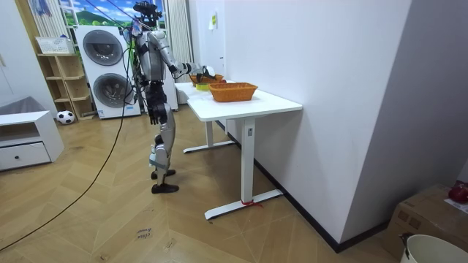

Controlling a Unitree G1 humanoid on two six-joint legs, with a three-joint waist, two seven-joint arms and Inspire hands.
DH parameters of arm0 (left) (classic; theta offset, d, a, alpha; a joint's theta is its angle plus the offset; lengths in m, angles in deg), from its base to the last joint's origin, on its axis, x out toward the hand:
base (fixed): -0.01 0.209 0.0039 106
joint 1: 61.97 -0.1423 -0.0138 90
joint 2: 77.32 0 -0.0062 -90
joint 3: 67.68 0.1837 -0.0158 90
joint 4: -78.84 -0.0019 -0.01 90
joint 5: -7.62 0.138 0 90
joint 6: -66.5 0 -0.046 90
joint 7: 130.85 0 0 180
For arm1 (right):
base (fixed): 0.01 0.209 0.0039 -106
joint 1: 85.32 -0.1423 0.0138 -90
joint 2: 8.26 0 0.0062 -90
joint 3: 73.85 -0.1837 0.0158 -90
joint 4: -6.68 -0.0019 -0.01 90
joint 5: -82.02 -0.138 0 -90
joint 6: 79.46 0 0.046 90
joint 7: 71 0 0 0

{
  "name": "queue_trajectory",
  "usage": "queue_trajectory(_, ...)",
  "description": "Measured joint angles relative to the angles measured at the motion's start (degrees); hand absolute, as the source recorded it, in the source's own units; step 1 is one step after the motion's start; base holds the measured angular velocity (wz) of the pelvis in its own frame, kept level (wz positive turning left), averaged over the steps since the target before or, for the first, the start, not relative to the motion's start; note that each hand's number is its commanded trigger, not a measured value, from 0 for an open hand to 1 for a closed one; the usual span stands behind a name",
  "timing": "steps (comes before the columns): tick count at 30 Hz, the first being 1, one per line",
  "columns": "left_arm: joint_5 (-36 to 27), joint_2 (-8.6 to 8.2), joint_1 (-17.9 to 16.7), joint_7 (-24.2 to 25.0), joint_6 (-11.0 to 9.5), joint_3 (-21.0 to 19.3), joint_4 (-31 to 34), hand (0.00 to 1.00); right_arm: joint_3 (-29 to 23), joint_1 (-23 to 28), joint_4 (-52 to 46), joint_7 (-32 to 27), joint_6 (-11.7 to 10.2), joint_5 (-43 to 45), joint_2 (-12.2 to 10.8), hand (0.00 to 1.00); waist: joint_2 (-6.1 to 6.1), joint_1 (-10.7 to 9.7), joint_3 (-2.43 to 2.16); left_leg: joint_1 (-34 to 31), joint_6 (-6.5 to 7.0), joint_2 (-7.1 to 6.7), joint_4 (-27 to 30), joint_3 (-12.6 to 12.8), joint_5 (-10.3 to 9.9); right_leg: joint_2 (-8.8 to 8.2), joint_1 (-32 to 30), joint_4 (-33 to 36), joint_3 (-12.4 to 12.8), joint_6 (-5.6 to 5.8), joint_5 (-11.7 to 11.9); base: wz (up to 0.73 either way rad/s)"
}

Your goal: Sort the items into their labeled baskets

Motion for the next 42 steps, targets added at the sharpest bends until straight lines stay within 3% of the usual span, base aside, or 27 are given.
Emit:
queue_trajectory(34, 0.1, 0.02, -0.9, 0.0, 0.4, 0.0, 0.0, 0.0, 0.1, 0.2, 5.1, -6.8, -0.6, -0.5, 1.0, 0.0, -0.12, 0.1, -0.04, 0.2, 0.17, -0.3, 0.5, -1.8, 0.1, -0.31, 1.0, 0.0, -1.9, 0.01, 0.0, 0.02)
queue_trajectory(42, 0.0, -0.05, -1.0, 0.0, 0.6, -0.1, 2.8, 0.0, 0.6, 0.2, 5.2, -7.1, -0.6, -0.5, 0.9, 0.0, -0.01, 0.1, 0.02, 0.0, 0.18, -0.29, 0.5, -2.0, 0.1, -0.31, 1.0, 0.0, -2.2, 0.01, 0.0, 0.0)
